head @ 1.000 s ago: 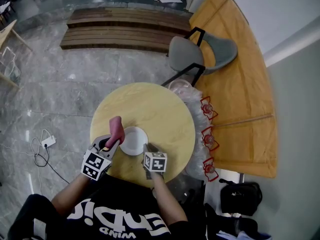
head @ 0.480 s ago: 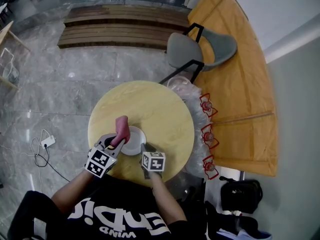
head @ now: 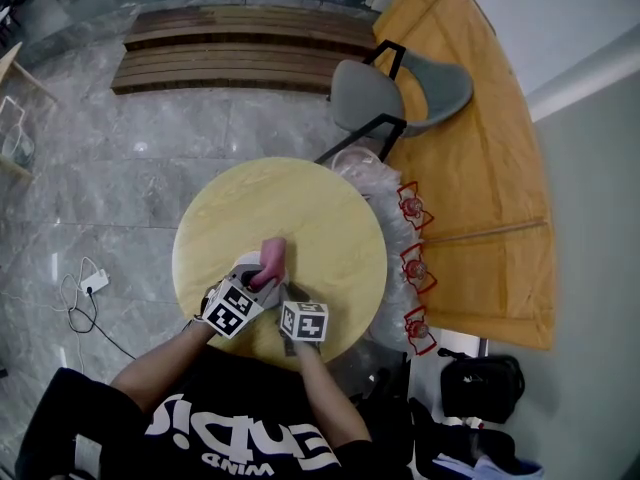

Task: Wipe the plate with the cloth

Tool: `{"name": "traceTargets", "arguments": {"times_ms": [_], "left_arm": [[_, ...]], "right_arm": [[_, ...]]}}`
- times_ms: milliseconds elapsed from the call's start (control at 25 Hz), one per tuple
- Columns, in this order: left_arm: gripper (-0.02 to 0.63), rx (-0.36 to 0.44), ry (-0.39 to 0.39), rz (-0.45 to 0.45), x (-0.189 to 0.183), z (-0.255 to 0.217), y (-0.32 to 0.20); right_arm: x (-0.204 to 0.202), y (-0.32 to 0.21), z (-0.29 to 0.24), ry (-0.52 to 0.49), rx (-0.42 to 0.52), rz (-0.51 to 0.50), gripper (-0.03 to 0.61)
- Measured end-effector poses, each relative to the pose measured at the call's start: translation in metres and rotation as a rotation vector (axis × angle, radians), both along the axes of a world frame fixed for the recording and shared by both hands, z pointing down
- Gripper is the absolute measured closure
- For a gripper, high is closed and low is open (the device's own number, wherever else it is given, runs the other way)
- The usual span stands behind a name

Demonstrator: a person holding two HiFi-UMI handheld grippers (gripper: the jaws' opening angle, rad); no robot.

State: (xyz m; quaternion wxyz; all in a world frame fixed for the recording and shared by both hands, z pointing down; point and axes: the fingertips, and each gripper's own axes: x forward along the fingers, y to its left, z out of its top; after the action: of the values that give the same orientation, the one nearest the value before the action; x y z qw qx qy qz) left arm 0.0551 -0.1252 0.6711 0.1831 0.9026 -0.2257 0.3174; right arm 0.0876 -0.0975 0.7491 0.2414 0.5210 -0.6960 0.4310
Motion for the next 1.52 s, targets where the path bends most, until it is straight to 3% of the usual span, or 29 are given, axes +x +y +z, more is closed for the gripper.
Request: {"name": "traceTargets", "arguments": {"times_ms": [160,360,800,1520], "left_arm": [[0.561,-0.041,-0.082,0.047,0.008,0.029,0.011],[0.561,-0.095,-0.151,0.041,0.002,0.056,0.019],[0.561,-0.083,-0.157,0.035,-0.003,0.065,0.019],[0.561,-0.090,-0.194,-0.090,-0.056,0.063,0.003]], "right_arm": [[0.000,0.000,-0.001,-0.003,0.004,0.006,0.506],[-0.003,0.002,-0.001,0.002,0.000,-0.025,0.505],[-0.005,0.003,0.000,0.074,-0.015,-0.075,0.505],[-0.006,0.004,0.000,0.036,-0.015,-0.037,0.506]]}}
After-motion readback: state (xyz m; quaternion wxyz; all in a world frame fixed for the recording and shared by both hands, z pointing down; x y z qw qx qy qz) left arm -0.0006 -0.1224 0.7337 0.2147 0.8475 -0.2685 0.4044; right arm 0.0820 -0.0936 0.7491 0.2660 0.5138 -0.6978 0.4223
